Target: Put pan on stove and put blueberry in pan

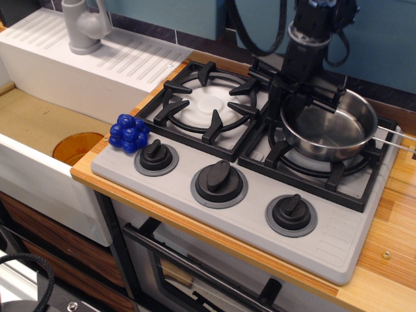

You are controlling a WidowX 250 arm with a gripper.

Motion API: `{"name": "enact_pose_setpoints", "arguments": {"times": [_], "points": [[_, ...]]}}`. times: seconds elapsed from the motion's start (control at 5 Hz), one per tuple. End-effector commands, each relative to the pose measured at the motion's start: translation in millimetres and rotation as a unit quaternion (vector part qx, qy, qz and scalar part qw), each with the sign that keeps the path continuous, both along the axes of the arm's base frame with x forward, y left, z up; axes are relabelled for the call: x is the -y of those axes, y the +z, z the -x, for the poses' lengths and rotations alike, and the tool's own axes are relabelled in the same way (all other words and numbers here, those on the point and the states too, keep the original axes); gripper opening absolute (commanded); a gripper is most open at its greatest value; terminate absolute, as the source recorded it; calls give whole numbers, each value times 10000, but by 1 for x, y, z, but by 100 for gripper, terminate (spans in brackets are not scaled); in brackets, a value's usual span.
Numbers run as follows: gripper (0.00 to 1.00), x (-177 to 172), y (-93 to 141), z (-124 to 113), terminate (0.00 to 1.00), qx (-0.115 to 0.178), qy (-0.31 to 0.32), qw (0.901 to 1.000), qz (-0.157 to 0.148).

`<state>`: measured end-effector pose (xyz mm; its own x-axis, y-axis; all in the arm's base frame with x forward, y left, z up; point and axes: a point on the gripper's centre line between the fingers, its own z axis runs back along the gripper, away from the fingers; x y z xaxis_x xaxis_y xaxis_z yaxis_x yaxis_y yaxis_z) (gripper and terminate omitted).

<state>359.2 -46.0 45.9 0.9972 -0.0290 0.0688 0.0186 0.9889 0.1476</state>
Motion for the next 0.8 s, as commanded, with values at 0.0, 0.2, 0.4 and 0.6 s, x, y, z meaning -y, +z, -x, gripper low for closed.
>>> {"name": "enact_pose_setpoints", "arguments": {"times": [0.0,0.2,0.4,0.6], "points": [[0,-1,39,-8,0,203,-12,9998,38],[0,-10,65,-7,0,32,-106,9999,-11],[0,-30,82,-10,0,-93,-255,9996,-102],[0,-55,95,-13,0,-135,-436,9987,-207]]}}
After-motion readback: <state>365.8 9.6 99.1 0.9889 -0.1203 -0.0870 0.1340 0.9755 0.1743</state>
